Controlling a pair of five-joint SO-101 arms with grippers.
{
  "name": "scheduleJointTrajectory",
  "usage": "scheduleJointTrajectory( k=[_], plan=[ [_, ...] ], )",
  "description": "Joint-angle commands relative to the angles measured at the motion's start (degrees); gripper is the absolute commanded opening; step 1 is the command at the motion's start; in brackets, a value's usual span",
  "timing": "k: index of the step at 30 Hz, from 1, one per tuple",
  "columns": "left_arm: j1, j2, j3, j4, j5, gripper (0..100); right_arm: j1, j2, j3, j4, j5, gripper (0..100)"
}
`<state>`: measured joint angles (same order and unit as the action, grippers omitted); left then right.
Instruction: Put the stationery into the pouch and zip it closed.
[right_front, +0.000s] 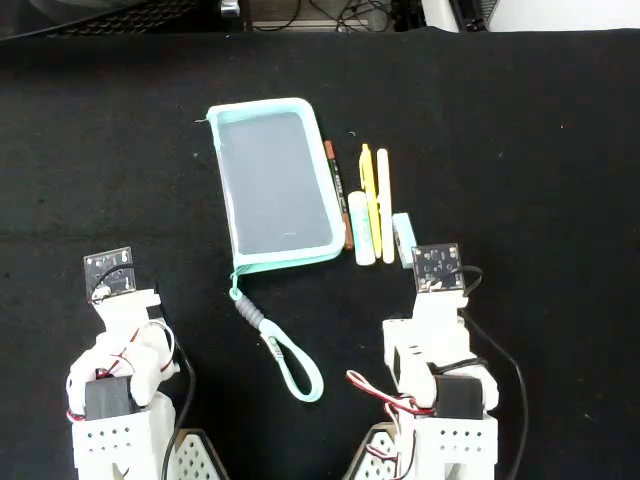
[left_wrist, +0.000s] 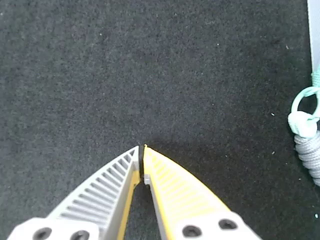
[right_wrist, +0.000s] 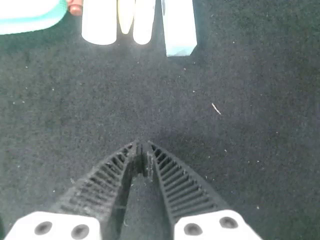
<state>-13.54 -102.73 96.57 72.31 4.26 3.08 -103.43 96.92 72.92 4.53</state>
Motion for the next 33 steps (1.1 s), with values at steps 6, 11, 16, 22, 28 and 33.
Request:
scheduleJointTrajectory(
  k=[6,11,16,22,28,33],
  plan=[
    [0.4,-0.5,0.7,0.3,-0.6,3,-12.5,-2.0,-0.3,0.2,-0.2,1.5],
    [0.3,-0.5,0.7,0.3,-0.6,3,-27.0,-2.0,-0.3,0.3,-0.2,1.5],
    [0.3,-0.5,0.7,0.3,-0.6,3,-33.8,-2.0,-0.3,0.3,-0.6,1.5],
    [0.3,-0.5,0.7,0.3,-0.6,3,-38.7,-2.1,-2.2,-6.0,-0.3,1.5],
    [0.3,-0.5,0.7,0.3,-0.6,3,-46.8,-2.1,-2.9,-15.8,-0.2,1.5],
    [0.3,-0.5,0.7,0.3,-0.6,3,-59.2,-2.0,-2.9,-21.1,-0.2,1.6]
  ],
)
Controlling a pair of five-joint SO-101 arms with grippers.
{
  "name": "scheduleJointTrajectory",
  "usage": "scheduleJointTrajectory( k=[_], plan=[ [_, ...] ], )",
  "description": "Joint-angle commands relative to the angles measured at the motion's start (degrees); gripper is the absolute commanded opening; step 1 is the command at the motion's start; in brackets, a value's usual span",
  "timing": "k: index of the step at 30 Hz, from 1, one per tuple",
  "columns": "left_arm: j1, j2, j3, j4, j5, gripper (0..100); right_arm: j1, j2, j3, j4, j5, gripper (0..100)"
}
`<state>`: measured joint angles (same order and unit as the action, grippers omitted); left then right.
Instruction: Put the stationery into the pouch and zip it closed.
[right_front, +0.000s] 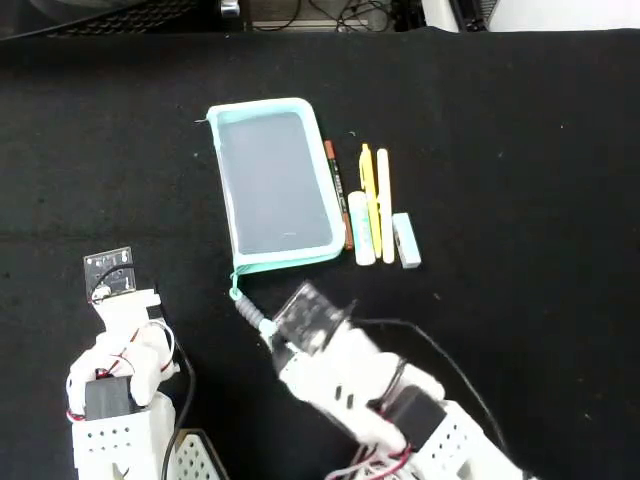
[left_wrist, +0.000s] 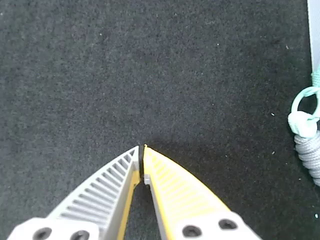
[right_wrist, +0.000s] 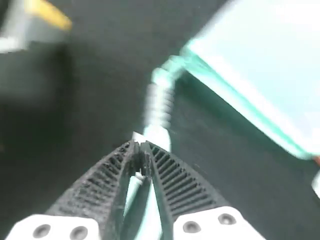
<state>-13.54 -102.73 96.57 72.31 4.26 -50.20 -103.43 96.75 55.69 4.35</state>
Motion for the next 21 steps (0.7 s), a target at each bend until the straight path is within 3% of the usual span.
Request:
scheduleJointTrajectory(
  k=[1,7,12,16,21],
  plan=[
    [0.3,-0.5,0.7,0.3,-0.6,3,-7.4,-1.8,-2.8,-5.3,0.0,2.5],
    [0.3,-0.5,0.7,0.3,-0.6,3,-8.2,-1.5,-5.8,-6.8,-1.8,19.4],
    [0.3,-0.5,0.7,0.3,-0.6,3,-7.6,-1.4,-4.2,-7.0,-2.3,19.5],
    [0.3,-0.5,0.7,0.3,-0.6,3,-2.4,-1.4,-6.4,-6.2,-2.5,16.6],
    [0.3,-0.5,0.7,0.3,-0.6,3,-0.3,-1.3,-18.8,4.7,-2.7,14.7]
  ],
)
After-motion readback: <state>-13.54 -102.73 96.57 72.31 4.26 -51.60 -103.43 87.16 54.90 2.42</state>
